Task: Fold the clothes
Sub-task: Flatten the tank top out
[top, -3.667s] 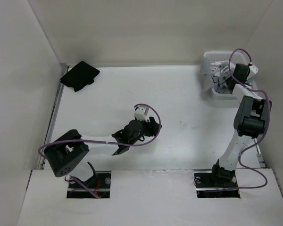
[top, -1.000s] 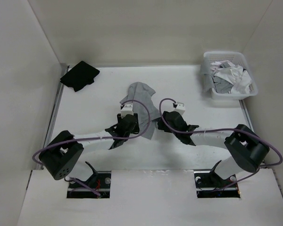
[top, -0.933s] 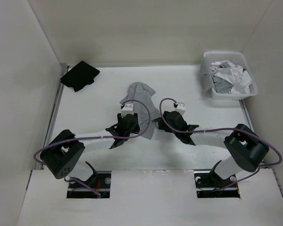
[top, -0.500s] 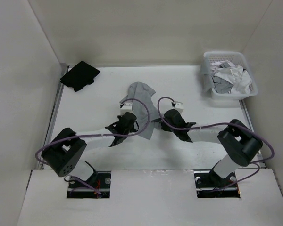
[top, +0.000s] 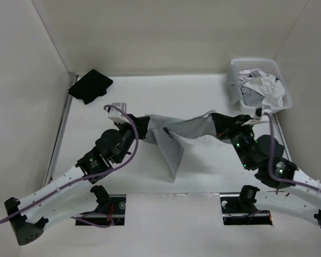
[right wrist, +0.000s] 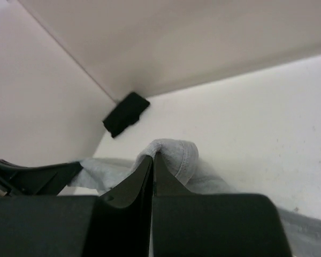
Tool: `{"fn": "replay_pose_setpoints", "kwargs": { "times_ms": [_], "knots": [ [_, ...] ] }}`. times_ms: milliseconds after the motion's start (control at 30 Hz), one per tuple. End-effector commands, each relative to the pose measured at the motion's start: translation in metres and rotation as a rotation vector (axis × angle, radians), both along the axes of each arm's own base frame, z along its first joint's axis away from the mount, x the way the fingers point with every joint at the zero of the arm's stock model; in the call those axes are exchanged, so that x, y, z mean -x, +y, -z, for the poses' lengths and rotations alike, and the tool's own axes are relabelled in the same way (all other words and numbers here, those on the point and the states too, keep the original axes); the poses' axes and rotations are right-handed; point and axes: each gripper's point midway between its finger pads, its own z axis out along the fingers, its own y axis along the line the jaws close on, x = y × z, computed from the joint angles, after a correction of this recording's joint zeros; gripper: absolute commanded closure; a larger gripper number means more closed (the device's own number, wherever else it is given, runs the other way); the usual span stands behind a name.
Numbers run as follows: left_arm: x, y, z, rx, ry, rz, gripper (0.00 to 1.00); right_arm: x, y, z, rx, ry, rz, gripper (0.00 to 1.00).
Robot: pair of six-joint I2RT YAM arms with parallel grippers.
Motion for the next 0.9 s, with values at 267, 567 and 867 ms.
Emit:
{"fn": "replay_pose_setpoints", "kwargs": {
  "times_ms": [267, 567, 867],
  "knots": [
    [0.058, 0.012, -0.114, 0.122, -0.203, 0.044, 0.97, 0.035, -0.066, -0.167, 0.082, -0.291, 0.183, 0.97],
    [0.015, 0.042, -0.097, 0.033, -0.245, -0.150, 0.96, -0.096, 0.012, -0.155, 0.195, -0.323, 0.139, 0.99],
    [-0.072, 0.077, -0.015, 0.038, -0.025, -0.340, 0.97, -0.333, 0.036, -0.077, 0.248, -0.038, 0.146, 1.00]
  ]
}}
